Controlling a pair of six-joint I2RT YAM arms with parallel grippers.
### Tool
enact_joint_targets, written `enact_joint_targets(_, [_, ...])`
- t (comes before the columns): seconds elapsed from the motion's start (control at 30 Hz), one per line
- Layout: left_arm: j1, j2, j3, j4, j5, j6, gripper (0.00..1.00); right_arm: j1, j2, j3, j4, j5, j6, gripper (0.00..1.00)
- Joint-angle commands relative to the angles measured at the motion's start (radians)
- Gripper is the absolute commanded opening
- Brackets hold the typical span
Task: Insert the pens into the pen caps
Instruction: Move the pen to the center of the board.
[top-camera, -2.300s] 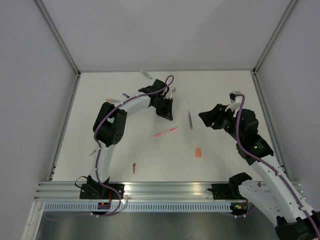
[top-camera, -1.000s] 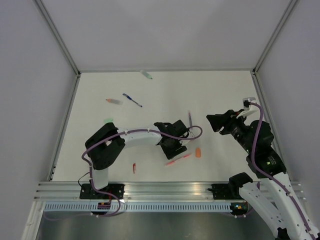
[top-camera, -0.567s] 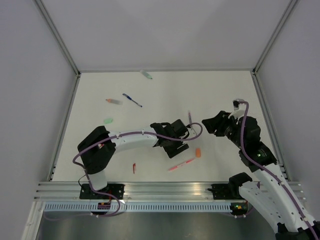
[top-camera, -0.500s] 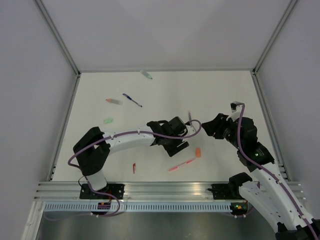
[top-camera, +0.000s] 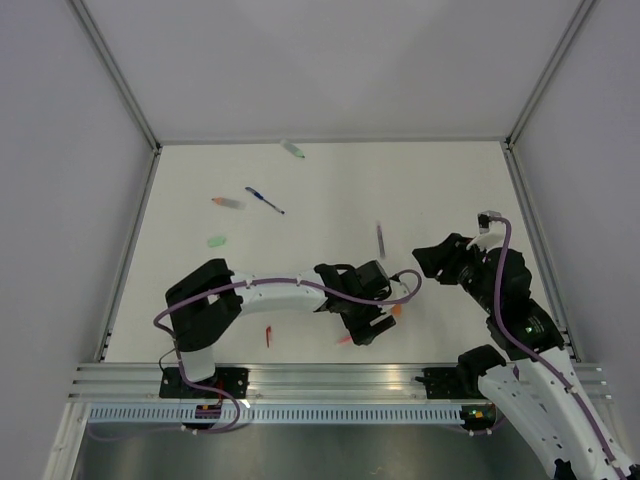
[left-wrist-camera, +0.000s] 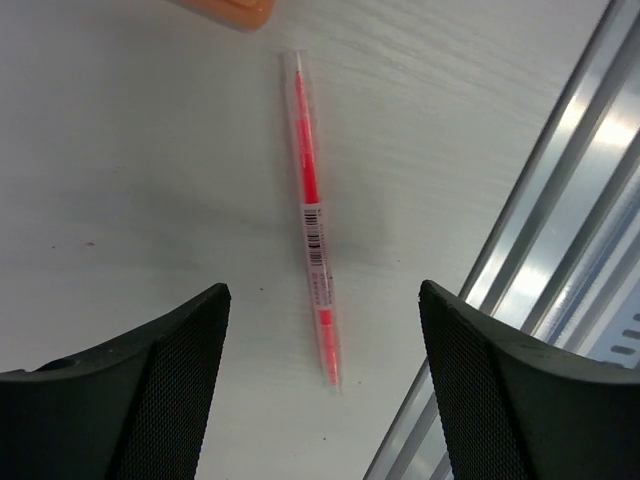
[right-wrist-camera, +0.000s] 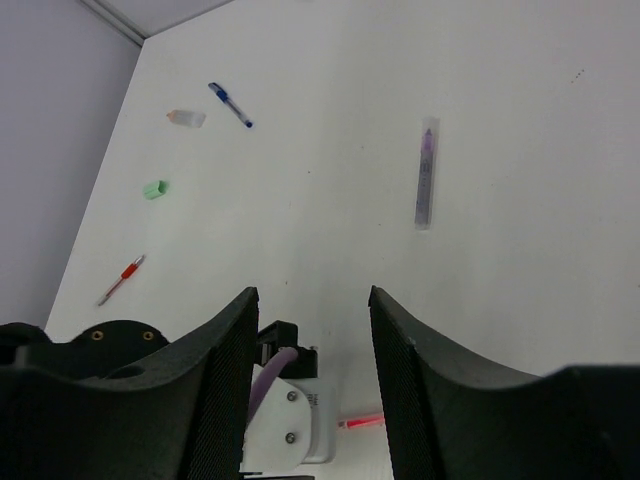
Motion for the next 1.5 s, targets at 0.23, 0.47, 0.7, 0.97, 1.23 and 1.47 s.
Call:
enact_joint_targets(0.23, [-0.015,0.102,0.015,0.028,-0.159,-0.078,0.79,-0.003,-0.025,0.034,-0.013,0.025,-0.019,0.55])
enact_joint_targets(0.47, [-0.039,0.174,0.019,0.017,-0.224,-0.137,0.67,-0.003,-0.053,0.052,-0.02,0.022,-0.014,0.55])
enact_joint_targets(0.7, [-0.064,0.2,-0.002,-0.003,-0.297,-0.211,0.49,-0.002,-0.062,0.095,-0.057,0.043,-0.031,0.55])
enact_joint_targets(0.97, [0.02,0.18,-0.03,-0.001,-0.337,-0.318,0.11,-0.003,-0.064,0.127,-0.055,0.023,-0.016,0.55])
enact_joint_targets(1.23, [0.296,0.174,0.07,0.013,-0.204,-0.375,0.02,-0.003,-0.065,0.121,-0.043,-0.006,-0.037,0.55])
enact_joint_targets(1.47, [0.436,0.281,0.403,0.0,-0.124,-0.499,0.02,-0.003,-0.078,0.032,0.026,-0.044,-0.04,0.56])
